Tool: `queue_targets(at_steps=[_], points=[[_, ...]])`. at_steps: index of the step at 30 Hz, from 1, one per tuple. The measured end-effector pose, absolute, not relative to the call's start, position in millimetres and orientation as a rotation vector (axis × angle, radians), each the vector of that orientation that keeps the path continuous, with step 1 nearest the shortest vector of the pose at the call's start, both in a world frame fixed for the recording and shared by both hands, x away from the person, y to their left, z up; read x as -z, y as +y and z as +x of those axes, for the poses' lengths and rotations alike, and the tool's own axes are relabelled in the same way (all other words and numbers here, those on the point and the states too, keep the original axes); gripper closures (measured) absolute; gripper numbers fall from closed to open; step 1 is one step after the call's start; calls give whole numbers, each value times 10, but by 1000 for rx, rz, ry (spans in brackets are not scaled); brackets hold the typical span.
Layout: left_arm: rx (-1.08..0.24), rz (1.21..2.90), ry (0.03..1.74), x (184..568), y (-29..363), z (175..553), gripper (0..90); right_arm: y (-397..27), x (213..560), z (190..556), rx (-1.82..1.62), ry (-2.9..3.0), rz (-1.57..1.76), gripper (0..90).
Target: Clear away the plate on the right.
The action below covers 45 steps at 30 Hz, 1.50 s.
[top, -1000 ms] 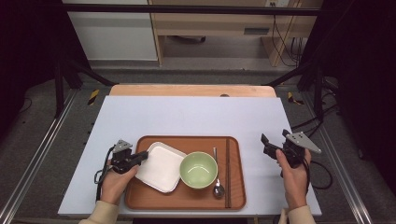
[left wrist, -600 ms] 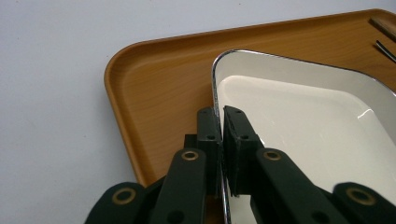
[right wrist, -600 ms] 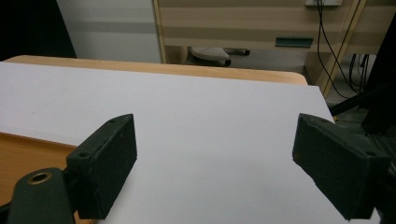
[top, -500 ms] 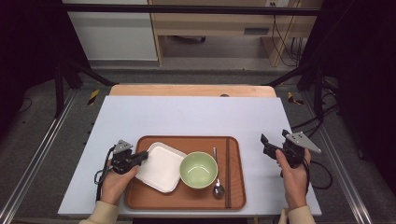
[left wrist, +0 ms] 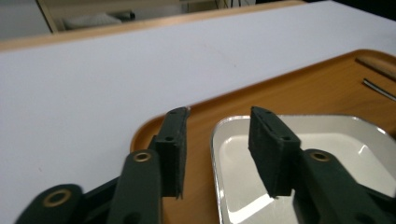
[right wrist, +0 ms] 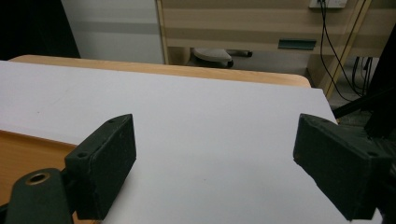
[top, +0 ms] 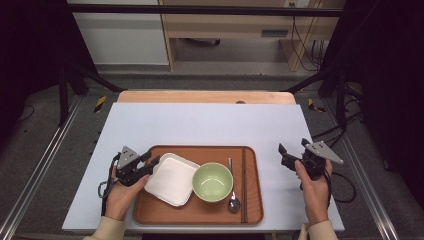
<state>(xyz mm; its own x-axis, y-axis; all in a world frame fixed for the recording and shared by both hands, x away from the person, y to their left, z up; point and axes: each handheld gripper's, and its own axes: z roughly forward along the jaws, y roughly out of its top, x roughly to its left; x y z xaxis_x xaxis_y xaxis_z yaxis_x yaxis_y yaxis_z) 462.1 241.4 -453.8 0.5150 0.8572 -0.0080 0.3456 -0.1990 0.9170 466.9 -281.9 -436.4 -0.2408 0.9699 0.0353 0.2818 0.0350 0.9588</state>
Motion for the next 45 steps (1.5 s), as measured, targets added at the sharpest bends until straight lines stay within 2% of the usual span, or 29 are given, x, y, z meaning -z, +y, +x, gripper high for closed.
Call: queue_targets(at_steps=[6, 20, 23, 32, 45], points=[[-691, 1728, 935, 4414, 2423, 4588, 349, -2783, 4344, 4658, -1252, 1617, 1275, 120], [-697, 1663, 836, 4251, 2467, 4530, 55, -2675, 4321, 4658, -1301, 1630, 1248, 108], [-699, 1654, 794, 4162, 2494, 4498, 26, -2639, 4288, 4642, -1334, 1635, 1235, 108], [-740, 1642, 698, 3947, 2588, 4367, 15, -2441, 4184, 4609, -1415, 1674, 1146, 88], [-772, 1640, 643, 3934, 2798, 4354, 15, -2453, 4132, 4600, -1426, 1684, 1093, 69]])
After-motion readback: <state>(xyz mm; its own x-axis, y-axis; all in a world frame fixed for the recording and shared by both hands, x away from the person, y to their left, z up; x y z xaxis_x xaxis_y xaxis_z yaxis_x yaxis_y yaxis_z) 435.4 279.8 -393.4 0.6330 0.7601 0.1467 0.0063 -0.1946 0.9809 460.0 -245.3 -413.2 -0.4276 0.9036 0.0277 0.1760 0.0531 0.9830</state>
